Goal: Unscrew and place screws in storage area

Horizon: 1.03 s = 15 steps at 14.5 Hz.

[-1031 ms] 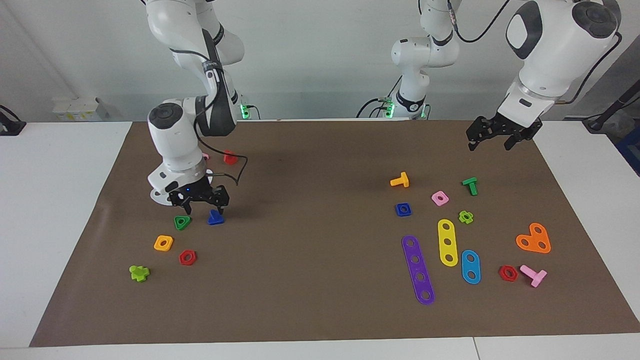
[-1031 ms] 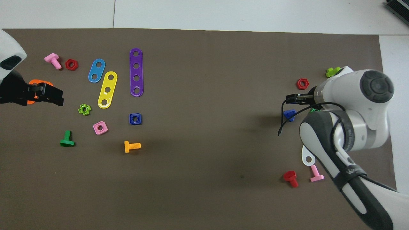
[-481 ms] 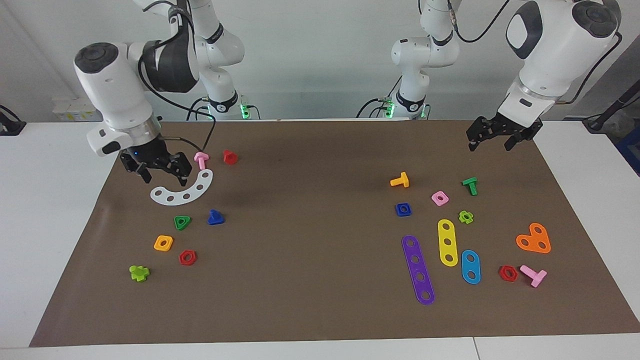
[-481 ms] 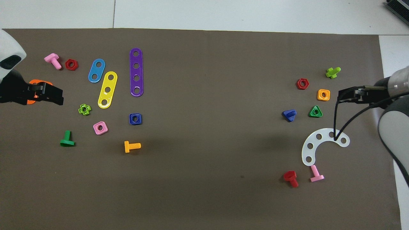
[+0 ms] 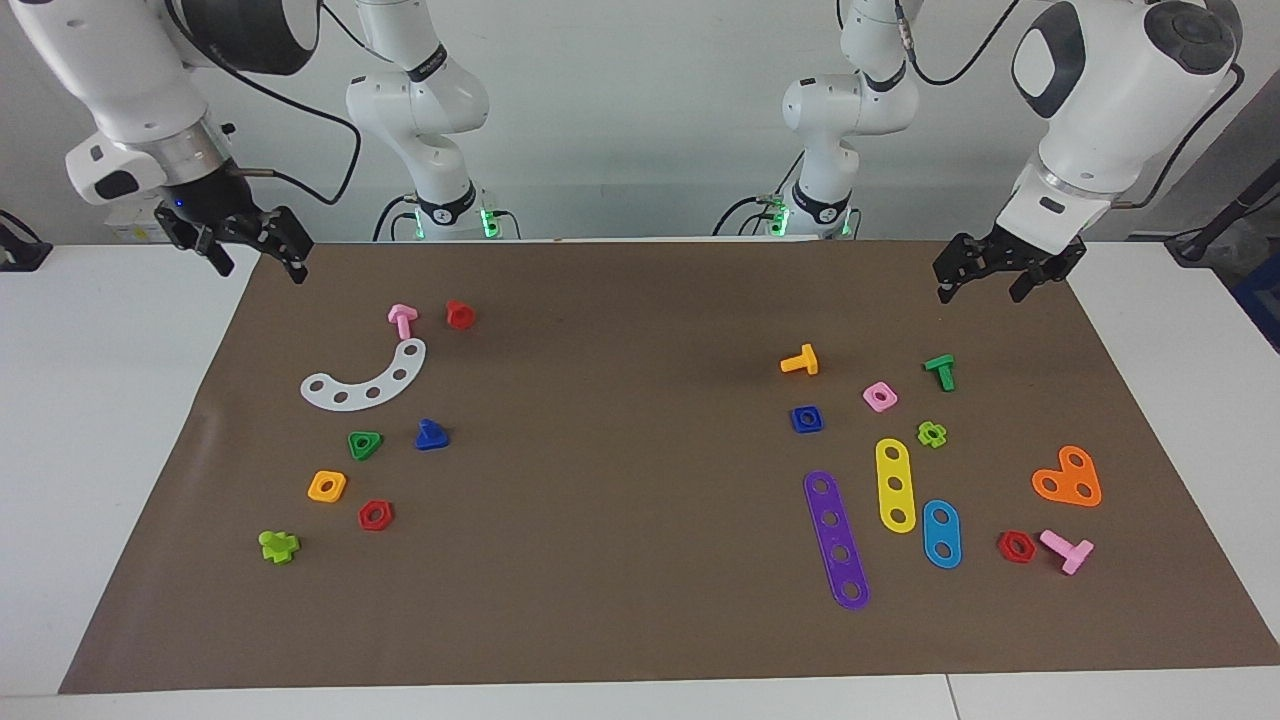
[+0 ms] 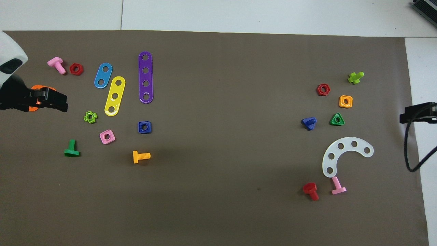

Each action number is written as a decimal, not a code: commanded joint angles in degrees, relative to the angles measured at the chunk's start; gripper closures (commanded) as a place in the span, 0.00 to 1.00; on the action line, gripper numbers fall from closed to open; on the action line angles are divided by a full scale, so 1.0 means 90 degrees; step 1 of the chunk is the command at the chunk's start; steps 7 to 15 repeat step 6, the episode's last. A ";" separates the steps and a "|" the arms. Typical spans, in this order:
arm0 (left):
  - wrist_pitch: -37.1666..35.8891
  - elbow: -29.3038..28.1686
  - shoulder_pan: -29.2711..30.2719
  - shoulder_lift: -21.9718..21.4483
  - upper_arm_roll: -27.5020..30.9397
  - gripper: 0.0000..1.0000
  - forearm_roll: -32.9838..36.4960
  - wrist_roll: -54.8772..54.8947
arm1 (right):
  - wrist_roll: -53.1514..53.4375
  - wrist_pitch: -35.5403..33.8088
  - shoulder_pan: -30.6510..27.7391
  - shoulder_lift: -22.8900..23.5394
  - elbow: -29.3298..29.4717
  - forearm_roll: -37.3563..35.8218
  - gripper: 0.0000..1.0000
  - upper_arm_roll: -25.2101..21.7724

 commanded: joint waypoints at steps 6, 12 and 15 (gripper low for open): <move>0.0100 0.0065 0.0013 0.0009 -0.0021 0.00 0.0041 0.0017 | -0.0068 -0.0236 0.0039 0.0062 0.0247 -0.0006 0.00 0.0080; 0.0100 0.0065 0.0013 0.0009 -0.0021 0.00 0.0041 0.0017 | -0.0068 -0.0236 0.0039 0.0062 0.0247 -0.0006 0.00 0.0080; 0.0100 0.0065 0.0013 0.0009 -0.0021 0.00 0.0041 0.0017 | -0.0068 -0.0236 0.0039 0.0062 0.0247 -0.0006 0.00 0.0080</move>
